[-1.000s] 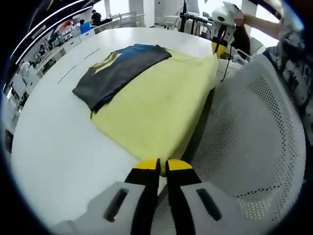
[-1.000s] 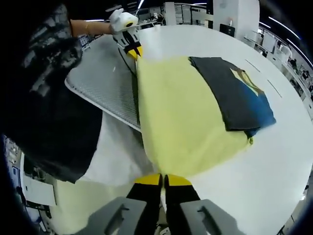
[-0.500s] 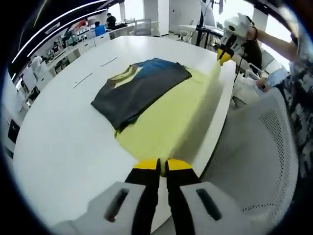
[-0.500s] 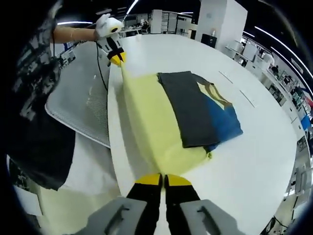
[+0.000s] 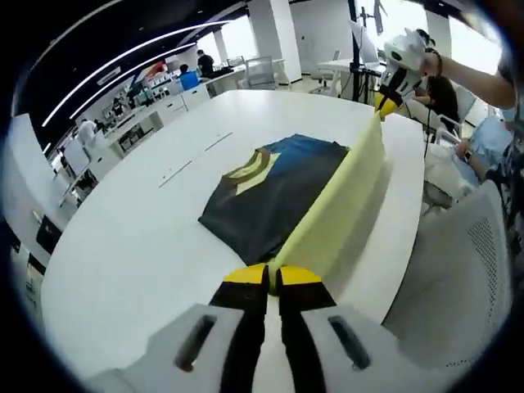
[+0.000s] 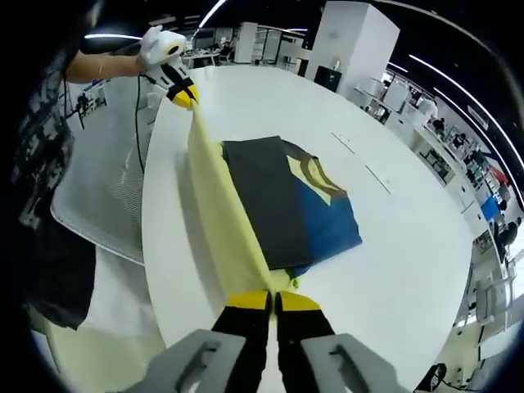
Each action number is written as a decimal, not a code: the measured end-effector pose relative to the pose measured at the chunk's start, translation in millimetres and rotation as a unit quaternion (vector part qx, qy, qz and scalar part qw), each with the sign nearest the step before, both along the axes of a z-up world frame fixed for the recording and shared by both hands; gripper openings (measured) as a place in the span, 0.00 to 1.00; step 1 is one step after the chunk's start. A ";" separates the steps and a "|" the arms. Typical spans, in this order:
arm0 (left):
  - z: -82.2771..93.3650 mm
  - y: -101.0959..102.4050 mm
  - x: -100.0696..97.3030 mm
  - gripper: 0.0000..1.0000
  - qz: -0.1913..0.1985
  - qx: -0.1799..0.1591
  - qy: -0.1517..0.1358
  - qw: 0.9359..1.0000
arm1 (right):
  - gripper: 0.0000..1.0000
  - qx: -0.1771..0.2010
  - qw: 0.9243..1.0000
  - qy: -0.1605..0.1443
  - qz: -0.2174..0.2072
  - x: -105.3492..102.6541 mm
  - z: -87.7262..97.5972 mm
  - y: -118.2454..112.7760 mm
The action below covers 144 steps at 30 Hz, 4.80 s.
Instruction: Fold the garment on the visible template until the final outline fits inside the template.
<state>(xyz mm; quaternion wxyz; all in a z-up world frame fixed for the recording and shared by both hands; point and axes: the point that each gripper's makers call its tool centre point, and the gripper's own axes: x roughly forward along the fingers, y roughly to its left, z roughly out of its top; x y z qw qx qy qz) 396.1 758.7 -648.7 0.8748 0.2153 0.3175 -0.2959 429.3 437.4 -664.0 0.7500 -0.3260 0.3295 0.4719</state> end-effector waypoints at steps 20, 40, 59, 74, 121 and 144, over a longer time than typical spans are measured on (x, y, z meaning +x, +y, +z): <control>32.1 5.6 79.6 0.01 0.071 -0.015 -0.073 0.995 | 0.00 -0.029 0.993 -0.098 -0.057 77.3 22.1 1.6; 25.2 21.9 152.2 0.01 0.147 -0.049 -0.084 0.984 | 0.00 -0.009 0.987 -0.128 -0.096 156.4 20.3 12.0; -41.2 26.3 200.7 0.01 0.159 -0.018 -0.048 0.986 | 0.00 -0.010 0.987 -0.042 -0.152 200.2 -46.3 14.9; -91.2 33.5 211.3 0.01 0.176 -0.009 -0.010 0.984 | 0.00 -0.022 0.985 0.008 -0.173 212.8 -90.4 17.4; -92.3 60.9 254.4 0.45 0.206 0.003 -0.075 0.976 | 0.31 0.054 0.957 -0.071 -0.278 264.8 -85.5 1.1; -63.1 58.2 191.2 0.73 0.197 -0.093 -0.040 0.975 | 0.53 0.123 0.958 0.028 -0.257 184.4 -54.2 29.5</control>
